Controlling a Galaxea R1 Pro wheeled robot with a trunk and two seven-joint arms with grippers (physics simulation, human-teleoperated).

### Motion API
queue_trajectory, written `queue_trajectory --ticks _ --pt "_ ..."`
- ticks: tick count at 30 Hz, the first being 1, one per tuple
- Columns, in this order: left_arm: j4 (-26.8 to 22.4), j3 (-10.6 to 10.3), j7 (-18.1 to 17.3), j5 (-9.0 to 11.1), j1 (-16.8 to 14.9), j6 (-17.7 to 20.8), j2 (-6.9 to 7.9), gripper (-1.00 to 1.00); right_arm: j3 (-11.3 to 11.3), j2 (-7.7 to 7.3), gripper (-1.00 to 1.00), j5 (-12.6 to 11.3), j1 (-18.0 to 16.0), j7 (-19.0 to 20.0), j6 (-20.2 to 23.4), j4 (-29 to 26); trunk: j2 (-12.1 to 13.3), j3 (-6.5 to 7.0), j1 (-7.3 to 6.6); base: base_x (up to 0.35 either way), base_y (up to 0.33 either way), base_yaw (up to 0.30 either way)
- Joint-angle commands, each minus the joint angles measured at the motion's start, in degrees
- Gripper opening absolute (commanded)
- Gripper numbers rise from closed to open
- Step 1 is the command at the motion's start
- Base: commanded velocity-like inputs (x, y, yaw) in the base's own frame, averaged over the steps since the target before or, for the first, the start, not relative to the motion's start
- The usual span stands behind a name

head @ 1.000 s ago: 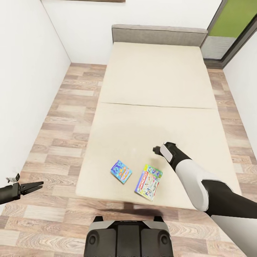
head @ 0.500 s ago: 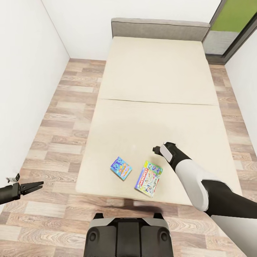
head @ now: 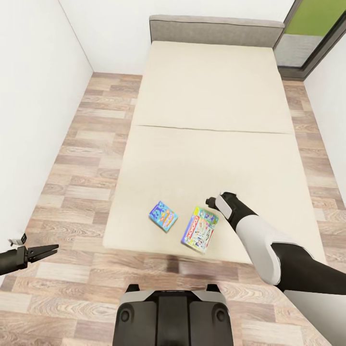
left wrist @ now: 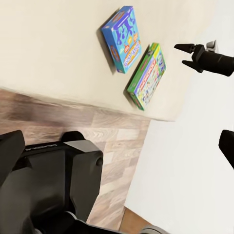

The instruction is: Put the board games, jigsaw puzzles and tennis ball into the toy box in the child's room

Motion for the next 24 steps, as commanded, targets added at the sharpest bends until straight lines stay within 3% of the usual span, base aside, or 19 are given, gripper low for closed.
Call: queue_trajectory --ticks 1,24 --pt "0.0 0.0 -0.3 -0.1 0.0 0.6 0.02 1.00 -0.3 0.05 1.00 -0.2 0.0 -0.3 0.1 -0.1 -0.1 -0.07 0.03 -0.048 0.000 0.000" --pt "0.0 0.0 -0.3 -0.1 0.0 0.6 -0.01 1.00 0.0 0.14 1.00 0.0 0.2 -0.2 -0.2 -0.1 -0.1 -0.09 0.03 -0.004 0.006 0.000"
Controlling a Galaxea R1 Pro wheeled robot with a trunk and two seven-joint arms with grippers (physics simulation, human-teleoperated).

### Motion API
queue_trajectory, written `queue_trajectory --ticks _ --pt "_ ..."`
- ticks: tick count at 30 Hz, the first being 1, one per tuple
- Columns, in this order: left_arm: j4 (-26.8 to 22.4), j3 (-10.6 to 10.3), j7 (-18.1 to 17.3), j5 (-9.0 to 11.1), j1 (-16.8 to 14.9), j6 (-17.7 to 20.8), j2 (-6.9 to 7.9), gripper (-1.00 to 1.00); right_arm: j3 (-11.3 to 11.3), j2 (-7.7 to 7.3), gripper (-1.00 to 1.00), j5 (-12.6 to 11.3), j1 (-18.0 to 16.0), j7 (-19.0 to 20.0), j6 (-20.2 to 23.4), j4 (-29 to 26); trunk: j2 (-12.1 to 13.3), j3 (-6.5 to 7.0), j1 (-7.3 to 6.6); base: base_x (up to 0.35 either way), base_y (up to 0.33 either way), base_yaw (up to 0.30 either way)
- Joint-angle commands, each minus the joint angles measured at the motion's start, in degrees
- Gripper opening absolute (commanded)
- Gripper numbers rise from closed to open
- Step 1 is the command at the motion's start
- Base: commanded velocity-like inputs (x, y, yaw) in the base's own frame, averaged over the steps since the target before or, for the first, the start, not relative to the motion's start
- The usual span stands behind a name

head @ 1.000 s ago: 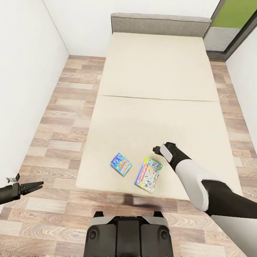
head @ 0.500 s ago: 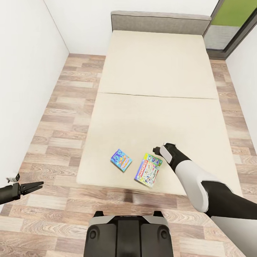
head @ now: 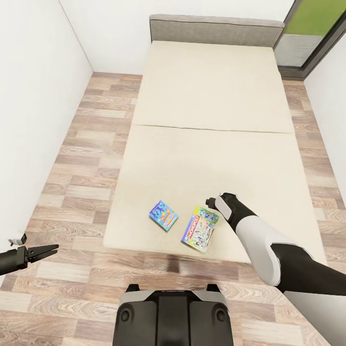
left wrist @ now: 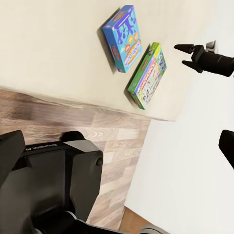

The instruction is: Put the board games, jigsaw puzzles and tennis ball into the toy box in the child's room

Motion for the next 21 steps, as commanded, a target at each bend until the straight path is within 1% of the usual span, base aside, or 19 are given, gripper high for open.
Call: queue_trajectory --ticks 1,9,21 --pt "0.0 0.0 -0.3 -0.1 0.0 0.6 0.02 1.00 -0.4 0.06 1.00 -0.2 0.0 -0.3 0.2 -0.1 -0.1 -0.06 0.03 0.000 0.039 0.000" --pt "0.0 0.0 -0.3 -0.1 0.0 0.6 0.02 1.00 -0.3 0.16 1.00 -0.2 0.0 -0.3 0.2 -0.1 -0.1 -0.14 0.03 0.000 0.011 0.000" --pt "0.0 0.0 -0.3 -0.1 0.0 0.6 -0.04 1.00 -0.4 0.09 1.00 -0.3 0.0 -0.3 0.2 -0.1 -0.1 -1.14 0.03 0.000 0.000 0.000"
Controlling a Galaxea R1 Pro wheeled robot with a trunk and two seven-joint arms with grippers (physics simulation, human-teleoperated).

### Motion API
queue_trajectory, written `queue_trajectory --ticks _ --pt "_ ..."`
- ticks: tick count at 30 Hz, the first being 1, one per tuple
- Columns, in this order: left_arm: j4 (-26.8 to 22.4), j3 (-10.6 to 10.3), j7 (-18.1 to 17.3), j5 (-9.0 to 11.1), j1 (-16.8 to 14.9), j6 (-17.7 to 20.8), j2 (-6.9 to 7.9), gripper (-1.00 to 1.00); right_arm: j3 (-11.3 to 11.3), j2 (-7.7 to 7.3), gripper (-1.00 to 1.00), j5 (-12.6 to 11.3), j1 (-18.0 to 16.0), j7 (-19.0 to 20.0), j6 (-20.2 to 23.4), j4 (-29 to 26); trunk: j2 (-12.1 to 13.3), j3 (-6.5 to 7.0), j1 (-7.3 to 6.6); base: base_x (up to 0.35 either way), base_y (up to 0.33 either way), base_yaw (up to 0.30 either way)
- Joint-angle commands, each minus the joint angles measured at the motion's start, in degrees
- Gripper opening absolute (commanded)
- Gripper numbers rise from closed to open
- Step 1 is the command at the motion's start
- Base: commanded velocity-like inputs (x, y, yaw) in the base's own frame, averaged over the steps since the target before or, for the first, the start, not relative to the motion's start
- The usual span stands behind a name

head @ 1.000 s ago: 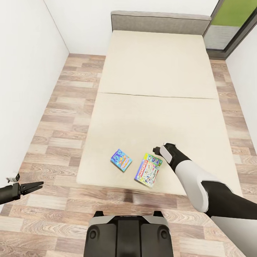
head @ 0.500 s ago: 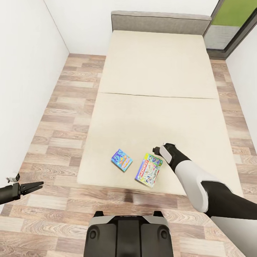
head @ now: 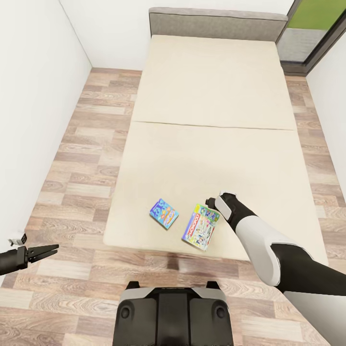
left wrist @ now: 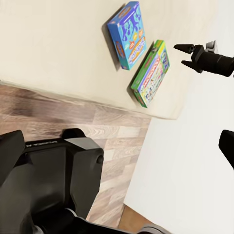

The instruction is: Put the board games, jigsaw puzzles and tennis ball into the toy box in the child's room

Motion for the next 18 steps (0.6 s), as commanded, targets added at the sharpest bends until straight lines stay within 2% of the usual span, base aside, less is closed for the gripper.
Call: queue_trajectory --ticks 1,18 --pt "0.0 0.0 -0.3 -0.1 0.0 0.6 0.01 1.00 -0.4 0.05 1.00 -0.2 0.0 -0.3 0.2 -0.1 -0.1 -0.16 0.03 0.000 0.000 0.000" --pt "0.0 0.0 -0.3 -0.1 0.0 0.6 0.01 1.00 -0.4 -0.04 1.00 -0.2 0.0 -0.3 0.2 -0.1 -0.1 -1.73 0.03 0.000 0.000 0.000"
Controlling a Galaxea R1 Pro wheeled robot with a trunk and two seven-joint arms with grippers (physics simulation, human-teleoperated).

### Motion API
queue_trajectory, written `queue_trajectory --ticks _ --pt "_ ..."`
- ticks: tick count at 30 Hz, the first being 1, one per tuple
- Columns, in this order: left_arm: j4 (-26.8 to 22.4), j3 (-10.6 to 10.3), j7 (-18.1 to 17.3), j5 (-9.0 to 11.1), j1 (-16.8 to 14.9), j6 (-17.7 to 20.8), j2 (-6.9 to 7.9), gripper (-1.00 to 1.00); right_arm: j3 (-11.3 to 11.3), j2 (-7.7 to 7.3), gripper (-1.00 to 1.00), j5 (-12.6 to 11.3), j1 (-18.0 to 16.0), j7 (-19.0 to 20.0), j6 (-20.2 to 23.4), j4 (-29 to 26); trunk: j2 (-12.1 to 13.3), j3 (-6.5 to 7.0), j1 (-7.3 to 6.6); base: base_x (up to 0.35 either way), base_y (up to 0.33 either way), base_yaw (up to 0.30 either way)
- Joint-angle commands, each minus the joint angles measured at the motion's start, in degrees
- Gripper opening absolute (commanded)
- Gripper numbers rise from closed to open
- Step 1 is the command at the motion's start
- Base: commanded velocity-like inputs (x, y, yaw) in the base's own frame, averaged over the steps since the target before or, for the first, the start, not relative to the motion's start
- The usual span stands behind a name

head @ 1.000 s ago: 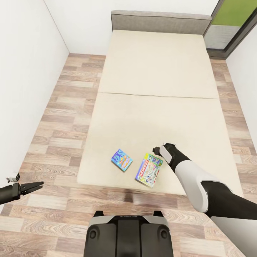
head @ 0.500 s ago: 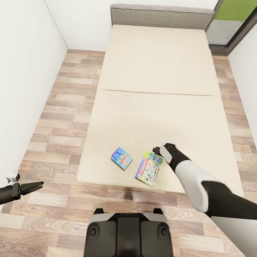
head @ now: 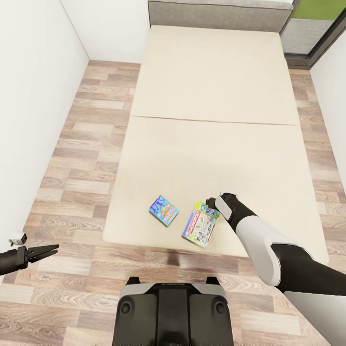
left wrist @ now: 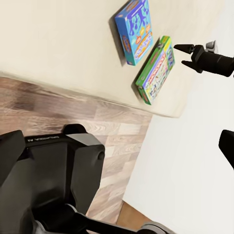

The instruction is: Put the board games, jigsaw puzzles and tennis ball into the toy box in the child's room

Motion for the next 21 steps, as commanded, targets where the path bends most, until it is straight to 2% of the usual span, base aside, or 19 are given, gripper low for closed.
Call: queue_trajectory --ticks 1,21 --pt "0.0 0.0 -0.3 -0.1 0.0 0.6 0.02 1.00 -0.4 0.05 1.00 -0.2 0.0 -0.3 0.2 -0.1 -0.1 -0.16 0.03 0.000 0.000 0.000" --pt "0.0 -0.1 -0.3 -0.1 0.0 0.6 -0.05 1.00 -0.4 0.14 1.00 -0.2 0.0 -0.2 0.1 -0.1 -0.1 -0.58 0.03 0.041 0.028 0.000"
